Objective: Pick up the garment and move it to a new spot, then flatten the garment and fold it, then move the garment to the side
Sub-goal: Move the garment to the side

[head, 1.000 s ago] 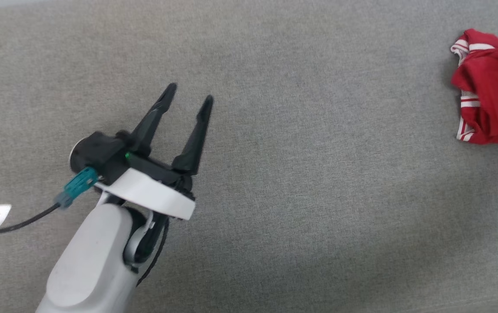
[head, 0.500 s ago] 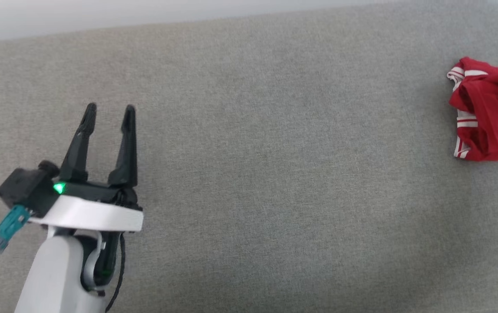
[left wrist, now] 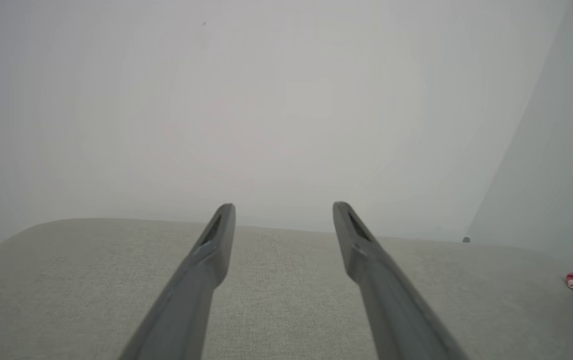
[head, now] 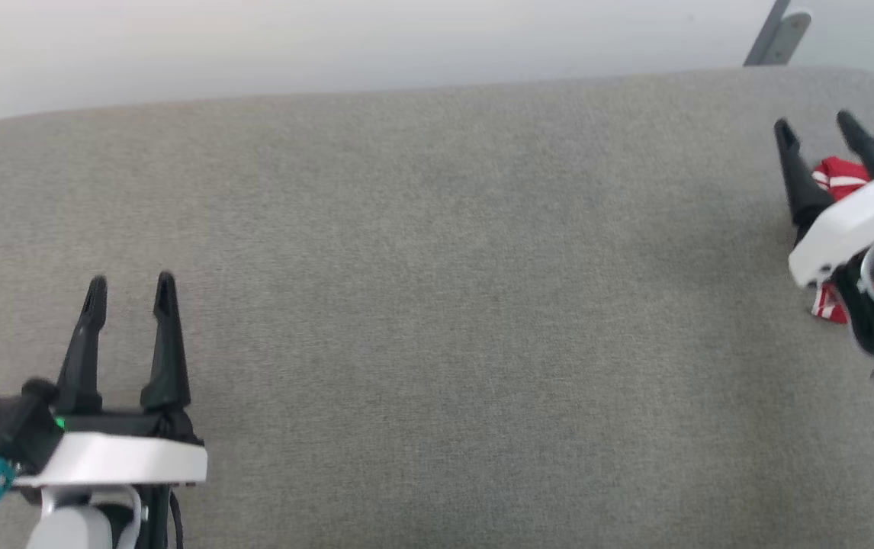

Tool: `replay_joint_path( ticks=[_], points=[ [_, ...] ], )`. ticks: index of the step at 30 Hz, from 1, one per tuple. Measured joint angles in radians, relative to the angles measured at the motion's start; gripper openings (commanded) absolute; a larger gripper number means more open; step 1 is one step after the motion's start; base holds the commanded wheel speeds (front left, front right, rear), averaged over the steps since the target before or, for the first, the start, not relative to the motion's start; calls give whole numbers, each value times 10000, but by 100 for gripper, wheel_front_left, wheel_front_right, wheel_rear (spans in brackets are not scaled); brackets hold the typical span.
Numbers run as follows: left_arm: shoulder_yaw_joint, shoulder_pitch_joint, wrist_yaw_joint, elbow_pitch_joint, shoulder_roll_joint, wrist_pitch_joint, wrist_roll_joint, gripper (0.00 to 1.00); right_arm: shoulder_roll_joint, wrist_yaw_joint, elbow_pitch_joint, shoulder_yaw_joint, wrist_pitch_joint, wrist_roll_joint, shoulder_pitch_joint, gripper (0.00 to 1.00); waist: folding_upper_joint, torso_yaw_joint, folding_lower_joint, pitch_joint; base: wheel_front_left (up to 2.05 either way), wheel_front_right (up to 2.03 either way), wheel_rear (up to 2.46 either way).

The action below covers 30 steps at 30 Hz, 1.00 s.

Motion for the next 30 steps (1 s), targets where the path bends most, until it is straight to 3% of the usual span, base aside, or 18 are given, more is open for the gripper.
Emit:
replay_joint_path(
  ticks=[14, 30],
  points=[
    [420, 1619, 0, 98, -366, 2, -59, 100, 715, 0, -2303, -556, -1197, -140, 3162, 100, 0, 569, 0, -987, 0, 0, 0],
    [359, 2530, -2, 305, -167, 2, 4, 100, 1994, 0, -4458, -1655, -1436, -903, 6386, 100, 0, 697, 0, -1731, 0, 0, 0]
  ],
)
